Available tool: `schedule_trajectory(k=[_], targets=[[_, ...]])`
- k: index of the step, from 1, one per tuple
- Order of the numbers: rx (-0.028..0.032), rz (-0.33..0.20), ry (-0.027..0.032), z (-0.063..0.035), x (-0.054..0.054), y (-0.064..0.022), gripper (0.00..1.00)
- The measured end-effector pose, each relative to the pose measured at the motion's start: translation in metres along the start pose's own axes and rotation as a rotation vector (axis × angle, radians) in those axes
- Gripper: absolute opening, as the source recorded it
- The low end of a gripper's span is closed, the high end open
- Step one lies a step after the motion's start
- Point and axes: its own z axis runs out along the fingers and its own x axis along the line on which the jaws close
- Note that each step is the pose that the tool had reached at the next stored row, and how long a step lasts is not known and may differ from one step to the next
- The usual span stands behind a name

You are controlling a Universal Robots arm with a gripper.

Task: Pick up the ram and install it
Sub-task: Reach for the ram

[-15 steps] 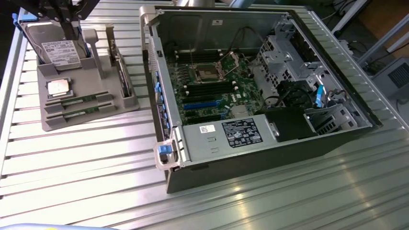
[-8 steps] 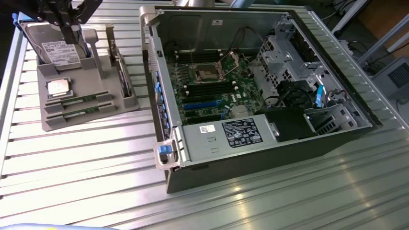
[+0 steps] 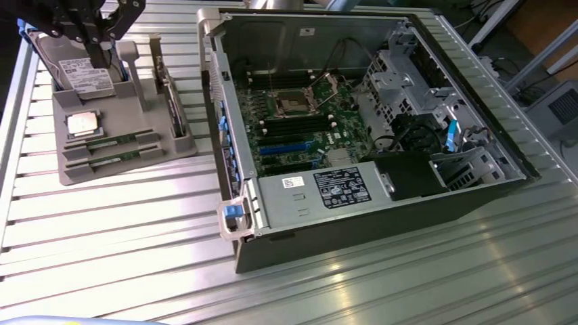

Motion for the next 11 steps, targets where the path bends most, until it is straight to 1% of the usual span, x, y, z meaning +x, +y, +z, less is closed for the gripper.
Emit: schedule_trajectory(k=[9, 11], targets=[[0.0, 0.0, 0.0, -0.0005, -0.001, -0.0121, 0.11], [0.0, 0.0, 0.0, -0.0005, -0.001, -0.0128, 0.11]])
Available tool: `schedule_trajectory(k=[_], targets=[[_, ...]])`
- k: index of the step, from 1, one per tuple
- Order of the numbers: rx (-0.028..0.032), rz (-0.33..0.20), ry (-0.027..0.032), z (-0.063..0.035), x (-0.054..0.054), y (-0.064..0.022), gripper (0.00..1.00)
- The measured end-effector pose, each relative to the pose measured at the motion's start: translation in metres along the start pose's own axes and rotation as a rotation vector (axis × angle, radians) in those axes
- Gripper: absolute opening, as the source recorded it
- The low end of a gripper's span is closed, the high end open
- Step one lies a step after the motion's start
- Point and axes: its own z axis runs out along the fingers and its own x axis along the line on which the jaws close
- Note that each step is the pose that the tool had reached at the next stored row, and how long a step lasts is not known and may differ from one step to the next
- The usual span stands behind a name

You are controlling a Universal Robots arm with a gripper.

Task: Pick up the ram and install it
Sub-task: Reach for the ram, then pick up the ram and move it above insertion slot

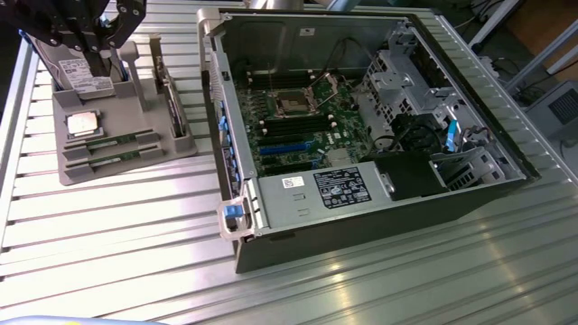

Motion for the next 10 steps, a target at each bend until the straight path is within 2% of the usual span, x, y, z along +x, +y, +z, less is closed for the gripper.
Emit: schedule_trajectory(k=[10], targets=[[-0.0001, -0.006, 0.0002, 0.0, 0.0, -0.0001, 0.11]])
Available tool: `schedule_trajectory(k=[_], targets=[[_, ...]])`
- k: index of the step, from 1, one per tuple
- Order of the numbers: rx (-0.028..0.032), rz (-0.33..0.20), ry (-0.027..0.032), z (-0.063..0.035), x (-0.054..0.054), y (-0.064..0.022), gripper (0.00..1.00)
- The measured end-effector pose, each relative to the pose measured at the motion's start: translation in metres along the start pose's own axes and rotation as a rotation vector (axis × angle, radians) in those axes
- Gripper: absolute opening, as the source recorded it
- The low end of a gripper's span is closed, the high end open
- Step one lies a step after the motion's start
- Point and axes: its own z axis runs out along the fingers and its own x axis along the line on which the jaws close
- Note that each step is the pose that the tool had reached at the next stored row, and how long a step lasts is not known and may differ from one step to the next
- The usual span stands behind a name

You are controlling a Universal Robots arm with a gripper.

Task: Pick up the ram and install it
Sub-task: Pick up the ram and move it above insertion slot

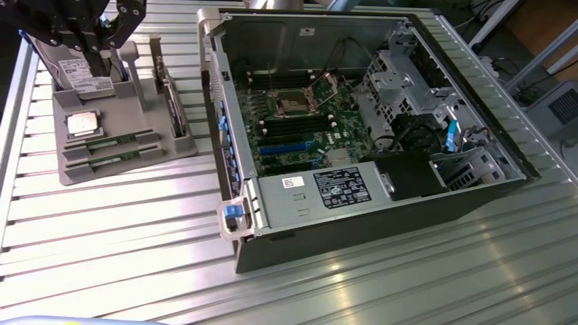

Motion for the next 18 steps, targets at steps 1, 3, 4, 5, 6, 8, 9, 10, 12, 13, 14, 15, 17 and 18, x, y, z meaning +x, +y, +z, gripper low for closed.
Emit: schedule_trajectory(k=[1, 3, 4, 5, 6, 8, 9, 10, 12, 13, 14, 15, 17, 18], targets=[[-0.0003, -0.01, 0.0005, 0.0, 0.0, 0.0, 0.11], [-0.0012, -0.048, 0.0021, 0.0, 0.0, 0.0, 0.11], [-0.0017, -0.072, 0.0031, 0.0, 0.0, 0.0, 0.11], [-0.0021, -0.087, 0.0038, 0.0, 0.0, 0.0, 0.11], [-0.0025, -0.108, 0.0047, 0.0, 0.0, 0.0, 0.11], [-0.0029, -0.149, 0.0065, 0.0, 0.0, 0.0, 0.11], [-0.003, -0.164, 0.0072, 0.0, 0.0, 0.0, 0.11], [-0.003, -0.179, 0.0078, 0.0, 0.0, 0.0, 0.11], [-0.003, -0.206, 0.009, 0.0, 0.0, 0.0, 0.11], [-0.0031, -0.22, 0.0096, 0.0, 0.0, 0.0, 0.11], [-0.0032, -0.234, 0.0102, 0.0, 0.0, 0.0, 0.11], [-0.0034, -0.252, 0.011, 0.0, 0.0, 0.0, 0.11], [-0.0036, -0.273, 0.0119, 0.0, 0.0, 0.0, 0.11], [-0.0036, -0.279, 0.0122, 0.0, 0.0, 0.0, 0.11]])
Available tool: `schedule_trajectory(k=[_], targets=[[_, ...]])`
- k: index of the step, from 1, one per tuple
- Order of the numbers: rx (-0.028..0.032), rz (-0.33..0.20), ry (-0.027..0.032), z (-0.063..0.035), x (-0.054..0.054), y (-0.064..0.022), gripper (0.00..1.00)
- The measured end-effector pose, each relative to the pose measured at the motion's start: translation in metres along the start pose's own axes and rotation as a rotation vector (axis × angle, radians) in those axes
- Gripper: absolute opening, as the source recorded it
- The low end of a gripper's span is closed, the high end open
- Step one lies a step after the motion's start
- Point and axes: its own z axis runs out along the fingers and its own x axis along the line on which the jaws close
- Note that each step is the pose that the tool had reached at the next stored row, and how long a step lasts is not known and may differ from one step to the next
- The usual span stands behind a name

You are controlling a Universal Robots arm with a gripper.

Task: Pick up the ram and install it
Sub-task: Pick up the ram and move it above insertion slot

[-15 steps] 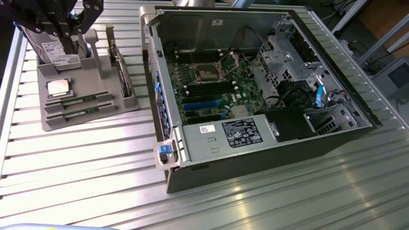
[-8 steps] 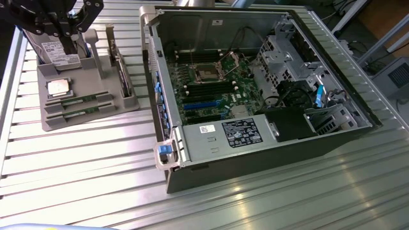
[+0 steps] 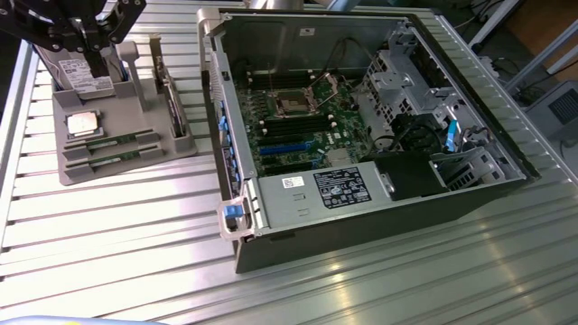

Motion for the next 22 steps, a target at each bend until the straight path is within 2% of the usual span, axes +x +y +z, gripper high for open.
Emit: schedule_trajectory(k=[3, 12, 22], targets=[[0.0007, -0.041, 0.002, 0.0, 0.0, 0.0, 0.11], [0.0028, -0.115, 0.0058, 0.0, 0.0, 0.0, 0.11], [0.0011, -0.213, 0.0097, 0.0, 0.0, 0.0, 0.11]])
